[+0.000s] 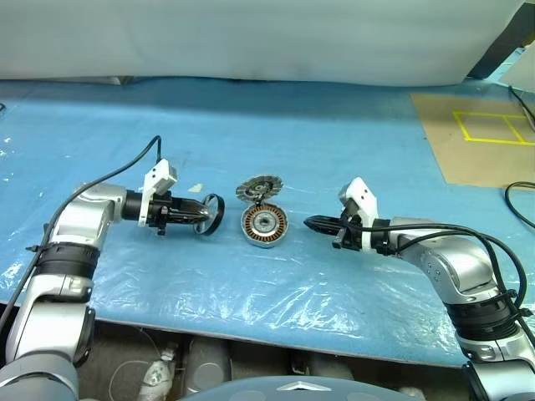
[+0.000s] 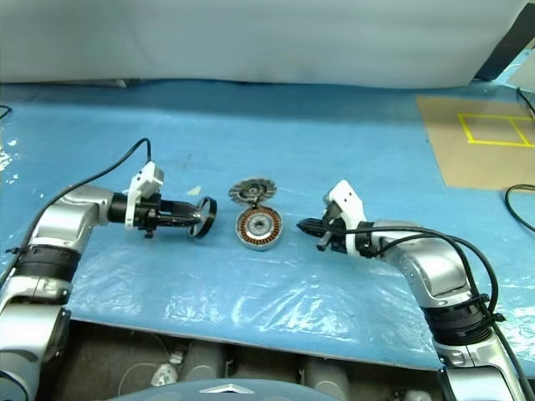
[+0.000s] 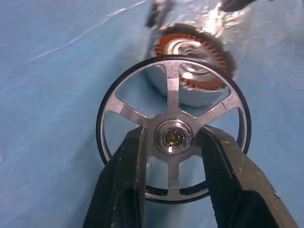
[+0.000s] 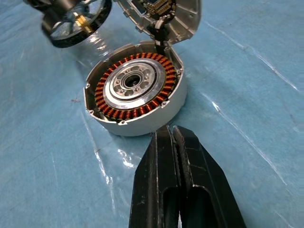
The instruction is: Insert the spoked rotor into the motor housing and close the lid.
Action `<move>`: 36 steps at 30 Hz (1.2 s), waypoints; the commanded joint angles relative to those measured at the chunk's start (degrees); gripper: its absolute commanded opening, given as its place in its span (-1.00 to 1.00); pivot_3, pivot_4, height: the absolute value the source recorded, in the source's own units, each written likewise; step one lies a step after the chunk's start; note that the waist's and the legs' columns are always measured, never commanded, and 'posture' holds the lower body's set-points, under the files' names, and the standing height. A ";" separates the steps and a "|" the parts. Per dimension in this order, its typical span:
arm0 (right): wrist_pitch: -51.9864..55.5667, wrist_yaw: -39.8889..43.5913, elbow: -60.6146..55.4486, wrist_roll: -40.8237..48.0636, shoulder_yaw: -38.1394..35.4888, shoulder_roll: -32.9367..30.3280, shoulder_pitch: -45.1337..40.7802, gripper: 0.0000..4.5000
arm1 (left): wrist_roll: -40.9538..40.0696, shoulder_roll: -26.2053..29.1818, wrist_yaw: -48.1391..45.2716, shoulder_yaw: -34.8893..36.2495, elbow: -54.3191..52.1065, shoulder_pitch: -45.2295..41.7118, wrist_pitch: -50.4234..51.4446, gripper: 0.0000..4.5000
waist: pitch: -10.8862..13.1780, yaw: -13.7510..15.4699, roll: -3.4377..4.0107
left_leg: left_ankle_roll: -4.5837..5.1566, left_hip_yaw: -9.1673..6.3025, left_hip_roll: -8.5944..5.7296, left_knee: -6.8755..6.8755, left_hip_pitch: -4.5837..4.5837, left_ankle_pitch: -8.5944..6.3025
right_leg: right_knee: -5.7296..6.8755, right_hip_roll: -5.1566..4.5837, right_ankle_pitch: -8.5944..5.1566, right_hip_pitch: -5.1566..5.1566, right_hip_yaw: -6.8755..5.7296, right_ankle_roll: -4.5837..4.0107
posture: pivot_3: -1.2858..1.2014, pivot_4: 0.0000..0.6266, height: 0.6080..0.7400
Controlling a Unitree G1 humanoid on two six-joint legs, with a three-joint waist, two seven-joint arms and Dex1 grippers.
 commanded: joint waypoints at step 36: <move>-3.44 -2.82 -0.70 -1.34 -1.41 0.14 2.09 -1.00 | 8.08 -7.99 5.86 -17.50 5.82 -13.27 -10.28 0.15 | 0.00 -0.01 0.03 | 0.03 0.02 -0.01 0.12 0.03 0.02 | 0.06 0.05 0.03 0.07 0.03 0.06 | 0.03 -0.52 1.00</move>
